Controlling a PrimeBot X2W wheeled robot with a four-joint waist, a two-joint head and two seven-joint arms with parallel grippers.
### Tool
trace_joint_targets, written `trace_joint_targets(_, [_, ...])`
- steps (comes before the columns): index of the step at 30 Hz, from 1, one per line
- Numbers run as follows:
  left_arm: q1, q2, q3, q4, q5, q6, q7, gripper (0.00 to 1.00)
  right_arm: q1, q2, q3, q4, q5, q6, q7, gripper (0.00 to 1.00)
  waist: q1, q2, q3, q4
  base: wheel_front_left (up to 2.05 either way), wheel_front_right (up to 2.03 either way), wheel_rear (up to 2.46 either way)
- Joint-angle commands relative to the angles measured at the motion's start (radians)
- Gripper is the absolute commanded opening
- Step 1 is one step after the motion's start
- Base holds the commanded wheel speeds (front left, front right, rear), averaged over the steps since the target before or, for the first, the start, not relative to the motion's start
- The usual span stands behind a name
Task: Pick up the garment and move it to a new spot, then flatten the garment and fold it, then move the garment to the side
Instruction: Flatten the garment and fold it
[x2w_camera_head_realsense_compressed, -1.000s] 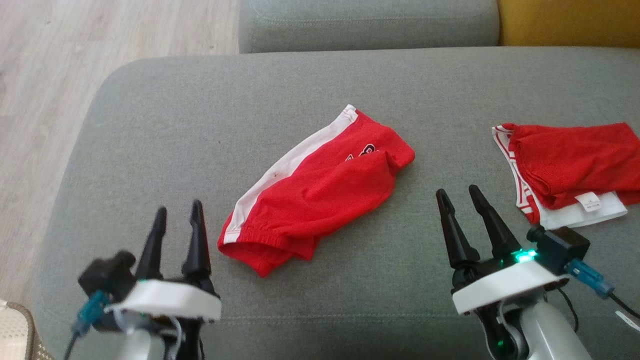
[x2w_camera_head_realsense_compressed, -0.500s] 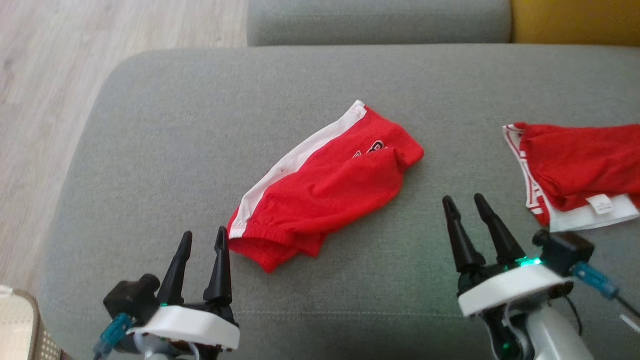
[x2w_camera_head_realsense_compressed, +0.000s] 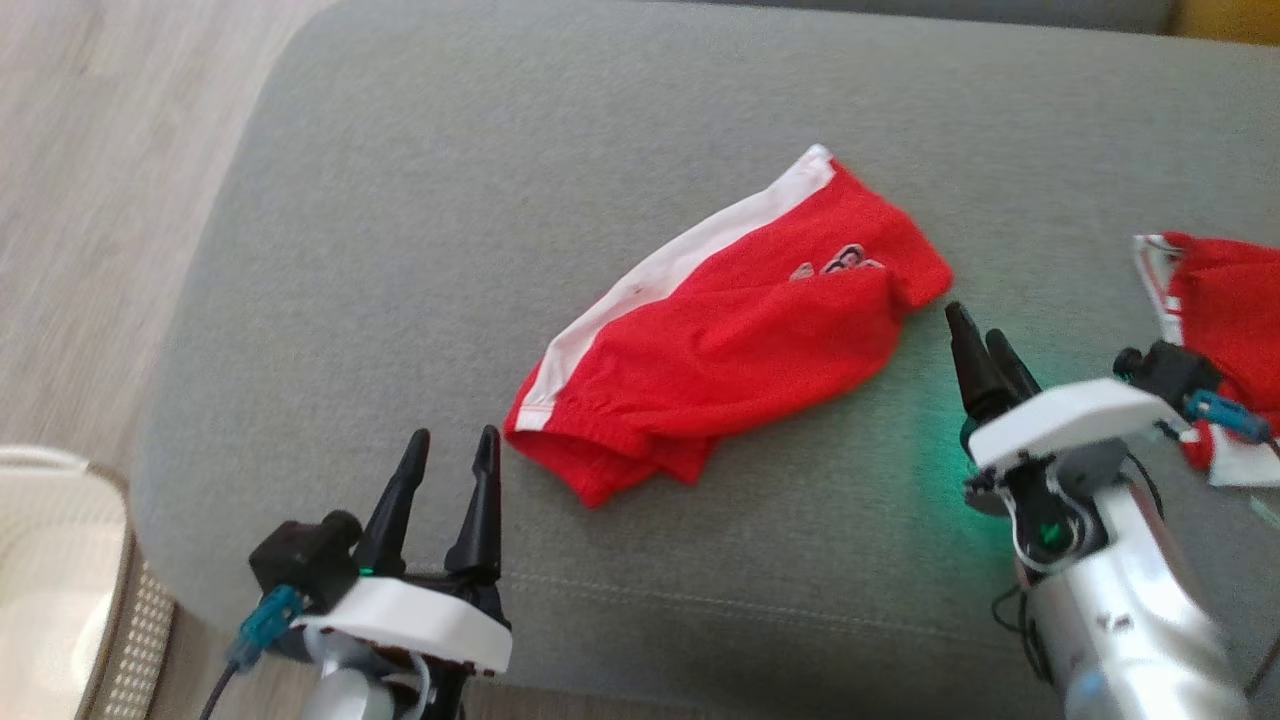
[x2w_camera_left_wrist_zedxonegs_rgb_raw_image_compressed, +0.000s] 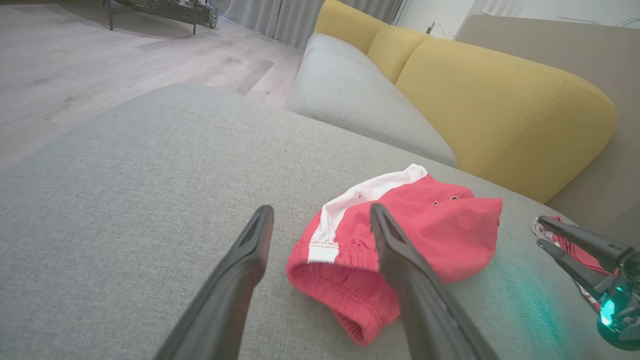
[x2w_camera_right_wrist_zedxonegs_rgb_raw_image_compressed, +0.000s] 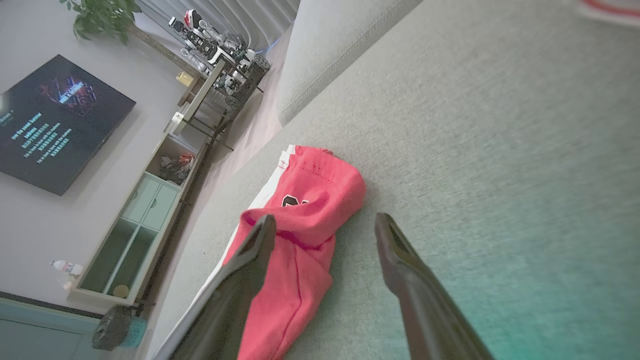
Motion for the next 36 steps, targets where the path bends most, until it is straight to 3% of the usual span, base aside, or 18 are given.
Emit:
trace_joint_targets(1, [-0.050, -0.002, 0.024, -0.023, -0.008, -0.007, -0.012, 1.00, -0.080, 0.007, 0.013, 0.029, 0.035, 0.000, 0.011, 1.00, 0.0000, 0.0000, 0.025, 0.034, 0.00, 0.00, 0.00])
trace_joint_targets(7, [-0.065, -0.002, 0.006, -0.017, -0.018, -0.010, -0.012, 1.00, -0.231, 0.007, 0.006, 0.259, 0.111, 0.000, 0.048, 1.00, 0.0000, 0.0000, 0.055, 0.088, 0.00, 0.00, 0.00])
trace_joint_targets(19, [-0.083, -0.002, -0.013, -0.020, -0.036, -0.013, -0.012, 1.00, -0.398, 0.005, -0.015, 0.513, 0.098, 0.000, 0.031, 1.00, 0.0000, 0.0000, 0.093, 0.150, 0.00, 0.00, 0.00])
trace_joint_targets(36, [-0.110, -0.002, -0.041, -0.033, -0.081, -0.006, -0.012, 1.00, -0.483, -0.022, -0.039, 0.601, -0.004, 0.000, 0.051, 1.00, 0.0000, 0.0000, 0.133, 0.194, 0.00, 0.00, 0.00])
